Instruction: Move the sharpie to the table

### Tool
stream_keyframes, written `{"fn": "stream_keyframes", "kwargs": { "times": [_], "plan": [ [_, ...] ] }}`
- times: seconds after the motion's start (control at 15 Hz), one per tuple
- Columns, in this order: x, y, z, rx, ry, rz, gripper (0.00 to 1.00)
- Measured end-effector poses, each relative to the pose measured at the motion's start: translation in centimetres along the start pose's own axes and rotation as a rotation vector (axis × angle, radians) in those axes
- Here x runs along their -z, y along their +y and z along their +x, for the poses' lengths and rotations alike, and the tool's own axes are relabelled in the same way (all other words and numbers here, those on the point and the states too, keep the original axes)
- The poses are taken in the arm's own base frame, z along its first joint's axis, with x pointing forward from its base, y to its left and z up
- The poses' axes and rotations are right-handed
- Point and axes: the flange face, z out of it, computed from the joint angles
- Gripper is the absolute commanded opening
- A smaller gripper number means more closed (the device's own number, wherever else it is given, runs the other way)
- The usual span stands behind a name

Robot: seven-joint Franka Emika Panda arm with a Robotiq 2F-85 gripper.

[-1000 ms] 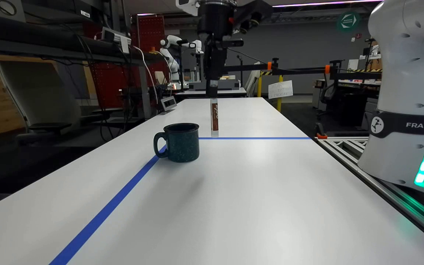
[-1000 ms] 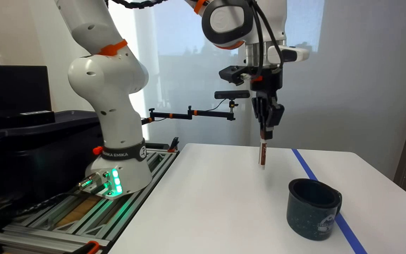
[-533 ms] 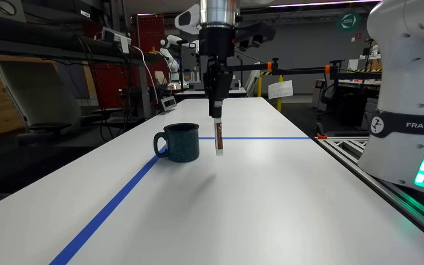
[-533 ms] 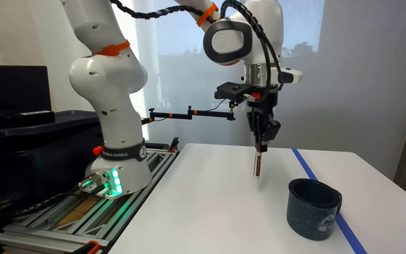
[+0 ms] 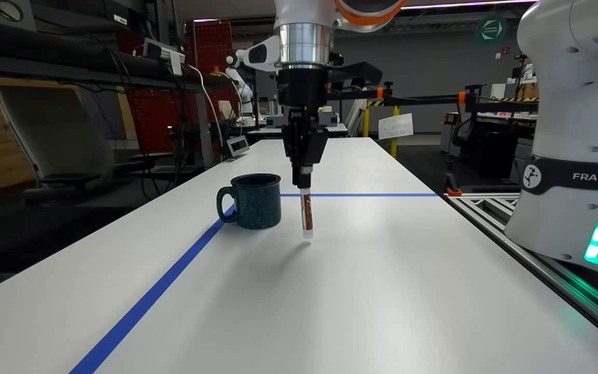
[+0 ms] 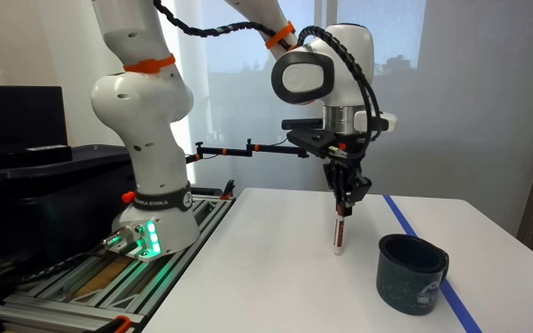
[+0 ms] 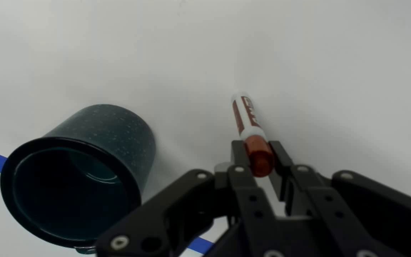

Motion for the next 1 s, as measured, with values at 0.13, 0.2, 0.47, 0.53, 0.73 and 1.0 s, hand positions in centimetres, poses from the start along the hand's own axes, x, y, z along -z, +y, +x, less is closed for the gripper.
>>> {"fn": "stream_keyframes", "kwargs": {
  "times": [0.13, 0.2, 0.47, 0.53, 0.73, 1.0],
  "plan": [
    [-0.74, 0.02, -0.01, 0.016, -0.005, 0.0, 0.05],
    [-0.94, 0.06, 0.06, 0.022, -0.003, -0.003, 0.05],
    [-0.96, 0.09, 0.23, 0.044, 0.008, -0.01, 0.05],
    [-0.96, 0.08, 0.24, 0.048, 0.008, -0.011, 0.45],
    [-1.06, 0.04, 0.23, 0.057, 0.006, -0.01, 0.59],
    [-1.26, -0.01, 0.2, 0.059, 0.002, -0.008, 0.9]
  ]
}}
